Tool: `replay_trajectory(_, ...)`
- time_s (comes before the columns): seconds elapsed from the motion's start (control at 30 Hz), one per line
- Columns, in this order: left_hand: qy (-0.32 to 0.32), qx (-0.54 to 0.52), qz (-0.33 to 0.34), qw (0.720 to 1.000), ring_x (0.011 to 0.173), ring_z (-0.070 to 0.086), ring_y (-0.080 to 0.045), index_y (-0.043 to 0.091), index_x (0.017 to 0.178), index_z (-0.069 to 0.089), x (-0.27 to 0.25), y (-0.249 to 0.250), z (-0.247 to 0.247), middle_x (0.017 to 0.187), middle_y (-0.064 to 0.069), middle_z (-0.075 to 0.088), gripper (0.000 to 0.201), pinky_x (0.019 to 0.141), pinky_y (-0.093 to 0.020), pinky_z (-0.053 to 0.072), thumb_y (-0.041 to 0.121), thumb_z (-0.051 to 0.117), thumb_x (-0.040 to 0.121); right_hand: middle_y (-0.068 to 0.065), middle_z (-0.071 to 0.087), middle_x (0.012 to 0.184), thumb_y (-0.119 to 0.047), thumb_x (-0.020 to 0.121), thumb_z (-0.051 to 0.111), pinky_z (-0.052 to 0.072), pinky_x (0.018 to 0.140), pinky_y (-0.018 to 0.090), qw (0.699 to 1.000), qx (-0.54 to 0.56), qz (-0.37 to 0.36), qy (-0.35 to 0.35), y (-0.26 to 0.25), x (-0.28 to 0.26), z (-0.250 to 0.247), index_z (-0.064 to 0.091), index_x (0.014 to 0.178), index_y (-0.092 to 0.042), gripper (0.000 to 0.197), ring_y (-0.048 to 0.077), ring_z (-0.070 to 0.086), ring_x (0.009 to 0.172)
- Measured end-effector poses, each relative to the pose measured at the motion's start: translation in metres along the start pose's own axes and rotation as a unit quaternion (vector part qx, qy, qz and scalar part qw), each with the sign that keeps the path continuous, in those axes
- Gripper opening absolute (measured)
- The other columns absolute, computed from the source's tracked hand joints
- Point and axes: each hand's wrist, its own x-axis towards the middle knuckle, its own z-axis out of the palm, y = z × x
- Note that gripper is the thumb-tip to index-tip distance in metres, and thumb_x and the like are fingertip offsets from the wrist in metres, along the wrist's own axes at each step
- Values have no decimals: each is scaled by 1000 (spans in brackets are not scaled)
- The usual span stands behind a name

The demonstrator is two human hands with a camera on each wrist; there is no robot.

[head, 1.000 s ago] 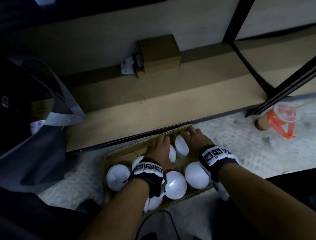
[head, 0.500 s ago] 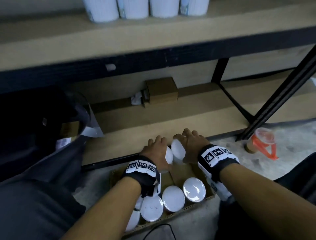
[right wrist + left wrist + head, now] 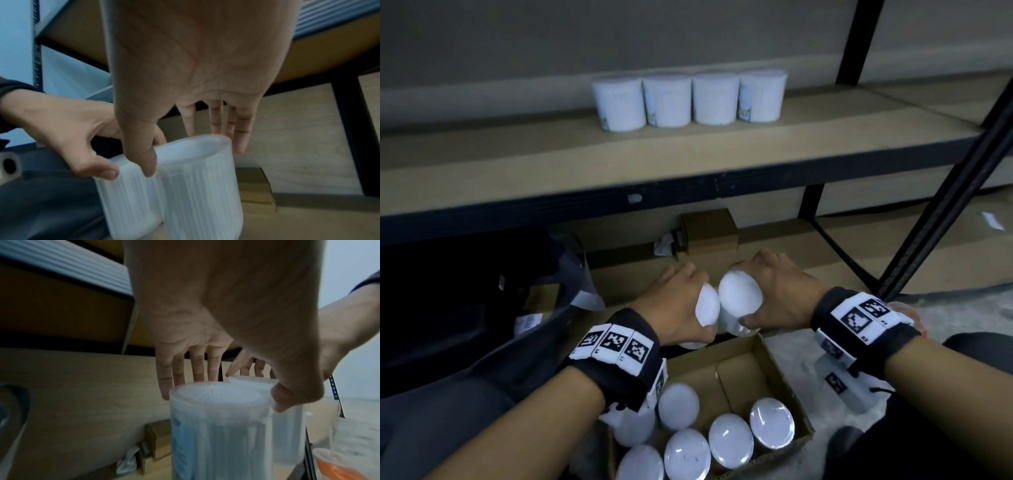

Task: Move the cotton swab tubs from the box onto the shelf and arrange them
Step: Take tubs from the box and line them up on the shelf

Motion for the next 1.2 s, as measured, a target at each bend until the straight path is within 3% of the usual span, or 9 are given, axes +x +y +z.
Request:
replay_trajectory(0.17,48,-3,1,999,108,43,-19,27,130,47,-14,0,-45,120,7,44,82,93,-36,44,68,56,59,-2,41,125,-58,65,72,42,97,37,999,7,-19,36,-14,-15,-44,38,138,-41,83,22,39,117)
replay_trajectory(0.27,82,4,-1,997,106,44,-17,28,132,48,-21,-2,-70,121,9,47,87,97,-36,44,71,48,56,-5,50,123,-54,68,75,40,96,31,997,11,-52,62,-23,-22,-71,45,136,-38,76,17,41,118)
replay_trajectory(0.4,139,31,-5,990,108,47,-18,29,132,51,-33,-4,-107,122,9,50,84,98,-35,44,71,51,59,-12,52,112,-50,69,75,37,87,25,990,19,-94,108,-37,-27,-104,51,129,-40,66,11,44,108)
replay_trajectory(0.6,194,22,-22,981,107,47,-17,35,122,57,-50,-7,-161,116,11,53,72,94,-33,45,71,54,60,-9,52,112,-68,59,63,50,84,32,980,31,-97,169,-48,-20,-138,48,125,-50,70,14,50,102)
replay_trajectory(0.83,254,11,-39,966,104,52,-16,39,116,60,-56,-24,-206,112,10,57,67,94,-35,46,73,57,59,-9,52,116,-67,63,65,47,84,30,970,37,-114,209,-69,-8,-179,51,122,-52,62,14,49,106)
replay_trajectory(0.97,276,5,-45,960,106,51,-12,35,118,62,-55,-37,-224,113,11,57,69,92,-26,43,71,60,60,-10,49,117,-62,67,69,40,80,26,966,48,-122,221,-81,2,-195,51,121,-53,57,12,48,108)
replay_trajectory(1.07,285,12,-51,957,109,51,-12,29,123,63,-54,-46,-232,115,9,58,73,91,-21,39,70,62,62,-11,49,120,-63,65,68,43,85,28,965,62,-126,222,-88,14,-202,51,118,-54,56,13,48,110)
replay_trajectory(1.2,281,18,-68,957,112,51,-11,30,125,61,-53,-60,-237,117,12,58,76,94,-25,43,72,60,62,-14,52,124,-66,62,67,44,85,27,963,61,-137,223,-97,31,-208,52,117,-53,58,10,49,111)
